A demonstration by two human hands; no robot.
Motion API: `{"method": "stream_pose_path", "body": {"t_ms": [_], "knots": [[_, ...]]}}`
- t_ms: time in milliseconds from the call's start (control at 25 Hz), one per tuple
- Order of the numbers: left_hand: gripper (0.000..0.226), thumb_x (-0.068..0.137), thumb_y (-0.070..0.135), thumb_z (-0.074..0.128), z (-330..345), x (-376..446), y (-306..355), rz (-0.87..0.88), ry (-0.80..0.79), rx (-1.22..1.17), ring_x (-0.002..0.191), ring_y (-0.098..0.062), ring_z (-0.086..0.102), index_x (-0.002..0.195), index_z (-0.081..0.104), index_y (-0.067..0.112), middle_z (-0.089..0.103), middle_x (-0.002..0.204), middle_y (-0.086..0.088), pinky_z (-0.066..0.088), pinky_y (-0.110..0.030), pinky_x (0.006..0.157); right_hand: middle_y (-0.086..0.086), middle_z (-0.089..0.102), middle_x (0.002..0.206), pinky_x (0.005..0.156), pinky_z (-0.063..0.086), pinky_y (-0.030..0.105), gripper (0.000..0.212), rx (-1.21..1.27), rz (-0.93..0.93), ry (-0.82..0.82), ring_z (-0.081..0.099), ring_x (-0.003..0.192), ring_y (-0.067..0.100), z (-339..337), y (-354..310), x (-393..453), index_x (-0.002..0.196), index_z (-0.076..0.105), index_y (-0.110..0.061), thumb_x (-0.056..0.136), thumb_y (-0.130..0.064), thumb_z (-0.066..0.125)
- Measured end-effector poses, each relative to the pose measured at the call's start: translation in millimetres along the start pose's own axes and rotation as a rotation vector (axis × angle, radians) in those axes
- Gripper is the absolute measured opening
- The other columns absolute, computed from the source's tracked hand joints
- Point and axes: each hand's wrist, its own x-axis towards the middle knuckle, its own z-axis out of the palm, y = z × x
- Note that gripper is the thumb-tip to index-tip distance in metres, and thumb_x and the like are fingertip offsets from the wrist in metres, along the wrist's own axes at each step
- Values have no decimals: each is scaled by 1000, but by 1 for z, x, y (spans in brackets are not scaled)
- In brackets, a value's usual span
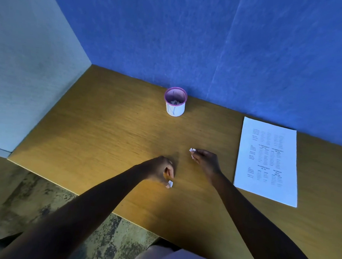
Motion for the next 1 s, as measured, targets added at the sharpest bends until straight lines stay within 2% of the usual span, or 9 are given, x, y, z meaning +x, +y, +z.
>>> {"method": "stream_pose_path", "body": {"t_ms": [120,280,360,440,520,640,720,880,1000], "knots": [[24,69,32,87,4,-4,4,65,19,59,76,-3,56,86,77,19,57,81,14,45,-20,65,7,73,88,97,52,39,8,27,11,-1,64,85,14,1,-2,0,77,77,-17,84,-13,75],[17,78,30,82,7,-1,7,75,-48,159,79,-8,58,84,76,15,55,83,14,51,-28,68,8,74,89,98,51,39,8,55,11,10,65,87,17,7,-4,-1,81,76,-15,85,-8,74],[15,79,26,81,7,1,6,72,-4,104,73,-5,58,81,72,14,59,81,12,49,-24,64,6,75,87,97,51,39,9,47,18,13,65,86,17,9,-4,-2,80,76,-15,84,-8,74],[15,77,23,83,4,3,8,43,180,-120,67,-3,60,75,72,14,66,76,8,49,-21,62,5,74,84,96,52,38,7,27,8,8,65,84,16,11,-8,-2,80,77,-15,83,-10,75],[14,74,21,85,-8,10,15,-8,449,-343,62,-2,61,73,74,13,69,73,6,49,-18,62,7,73,82,93,52,39,6,23,-29,8,63,81,16,16,-21,2,79,76,-14,83,-10,76],[12,76,19,84,-52,29,27,-81,820,-377,57,1,57,78,79,9,72,73,3,39,-3,57,6,73,79,86,52,37,12,-2,-122,38,63,77,14,23,-46,18,73,77,-17,83,-10,75],[13,77,22,83,-91,41,32,-88,976,-325,60,-2,60,82,81,10,77,79,0,37,-2,57,4,72,76,84,52,37,10,-17,-164,41,62,74,12,28,-60,28,72,78,-19,82,-15,76],[16,79,28,78,-154,69,34,-219,1015,-258,80,-17,71,89,82,18,79,89,-3,45,-20,65,2,72,73,81,52,33,9,-109,-192,56,62,72,10,34,-77,39,75,78,-20,81,-26,77],[18,85,27,70,-177,88,28,-307,949,-97,85,-23,71,98,81,19,77,94,-5,45,-25,64,2,76,79,80,55,32,8,-207,-209,75,67,73,9,35,-86,44,80,77,-23,83,-30,75]]}}
